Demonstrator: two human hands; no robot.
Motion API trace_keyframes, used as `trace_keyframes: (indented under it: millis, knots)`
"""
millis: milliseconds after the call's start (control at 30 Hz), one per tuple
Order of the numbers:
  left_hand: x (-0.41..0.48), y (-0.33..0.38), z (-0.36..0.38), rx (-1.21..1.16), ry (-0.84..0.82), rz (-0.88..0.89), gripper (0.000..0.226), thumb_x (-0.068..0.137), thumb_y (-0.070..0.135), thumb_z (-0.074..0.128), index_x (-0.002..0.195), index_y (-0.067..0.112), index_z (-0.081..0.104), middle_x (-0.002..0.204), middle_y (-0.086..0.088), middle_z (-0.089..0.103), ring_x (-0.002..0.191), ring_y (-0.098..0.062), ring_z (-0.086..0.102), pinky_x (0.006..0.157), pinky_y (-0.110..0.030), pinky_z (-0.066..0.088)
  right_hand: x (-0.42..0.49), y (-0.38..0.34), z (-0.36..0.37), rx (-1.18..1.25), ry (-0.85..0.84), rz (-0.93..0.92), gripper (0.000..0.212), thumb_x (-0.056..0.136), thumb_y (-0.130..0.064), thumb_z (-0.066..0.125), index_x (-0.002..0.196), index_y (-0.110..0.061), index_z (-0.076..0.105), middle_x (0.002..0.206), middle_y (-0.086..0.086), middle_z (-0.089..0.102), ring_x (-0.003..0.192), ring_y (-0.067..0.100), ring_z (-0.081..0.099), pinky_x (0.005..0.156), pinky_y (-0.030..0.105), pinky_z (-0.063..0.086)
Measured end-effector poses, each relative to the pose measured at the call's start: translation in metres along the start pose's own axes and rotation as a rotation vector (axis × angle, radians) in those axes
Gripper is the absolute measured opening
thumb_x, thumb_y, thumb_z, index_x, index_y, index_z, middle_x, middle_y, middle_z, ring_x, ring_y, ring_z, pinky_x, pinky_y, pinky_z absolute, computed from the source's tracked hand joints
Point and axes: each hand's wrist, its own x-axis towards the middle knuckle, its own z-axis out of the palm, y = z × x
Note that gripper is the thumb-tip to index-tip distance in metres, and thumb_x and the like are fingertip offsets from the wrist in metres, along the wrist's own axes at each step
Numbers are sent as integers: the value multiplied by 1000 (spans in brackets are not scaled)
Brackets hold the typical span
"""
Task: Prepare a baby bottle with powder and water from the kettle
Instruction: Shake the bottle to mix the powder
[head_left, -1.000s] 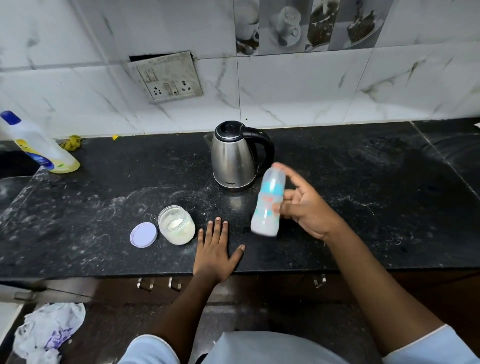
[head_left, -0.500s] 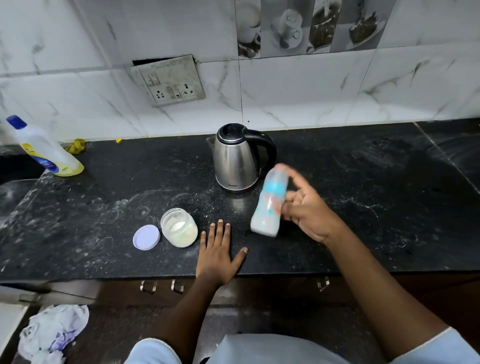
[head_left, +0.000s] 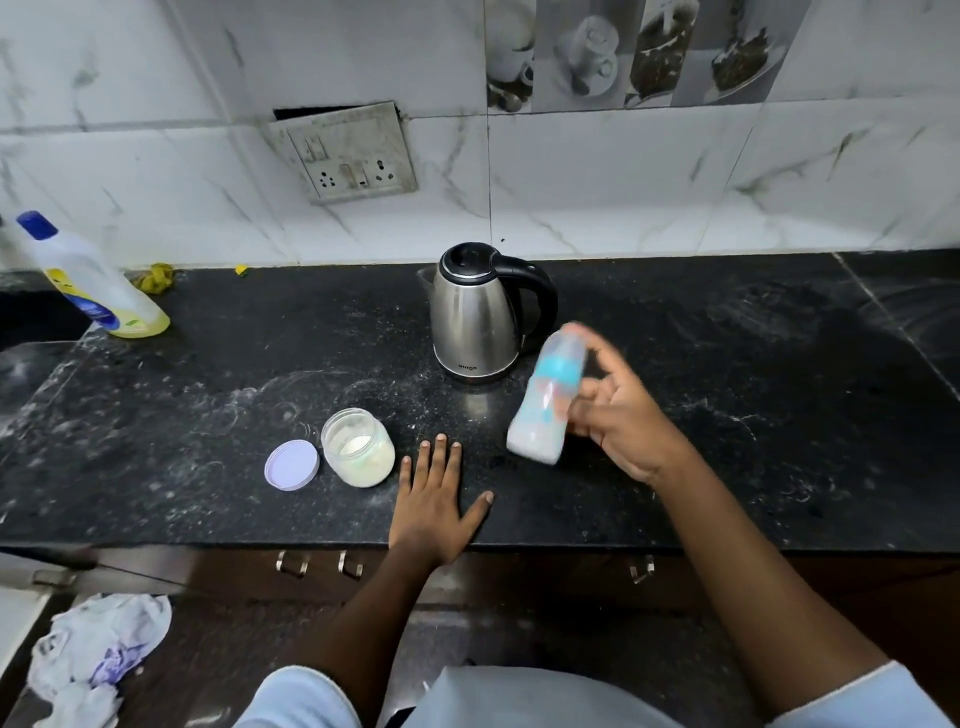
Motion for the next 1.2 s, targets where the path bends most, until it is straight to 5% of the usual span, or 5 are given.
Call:
trace_keyframes:
  millis: [433,567,667,1033,1200]
  knots:
    - [-1,-2,2,14,-16,-3,96,97,79,13,171,19,1,179,-6,-6,165,-26,-10,132,-50,-7,0,1,-2,-147,-208,84,89,83,0,84,152,-41,46,128,23,72,120,37,70,98,50,59]
    - [1,-2,2,2,4,-3,96,97,79,14,171,20,3,179,-5,-4,165,-26,-9,132,-49,-8,2,3,0,37,72,4,89,85,-1,79,155,-37,39,126,16,74,121,33,67,98,51,57]
    - [-1,-1,6,10,1,-4,96,96,80,13,171,19,4,179,-5,-3,165,-26,-8,132,-49,-8,0,2,-2,-144,-178,64,92,83,3,82,154,-39,43,127,21,73,119,36,70,98,47,58]
    - [2,0,4,-11,23,-4,96,96,80,15,171,20,6,179,-5,-2,165,-26,-7,133,-49,-6,-1,8,-11,100,173,-25,88,85,-2,81,154,-40,41,131,17,72,121,30,70,89,44,61]
    - [0,-2,6,-7,13,-2,96,97,80,15,171,20,4,179,-5,-3,165,-25,-8,132,-49,-8,-3,7,-4,-39,-64,45,88,83,-1,84,152,-41,45,129,21,72,122,36,69,93,44,60]
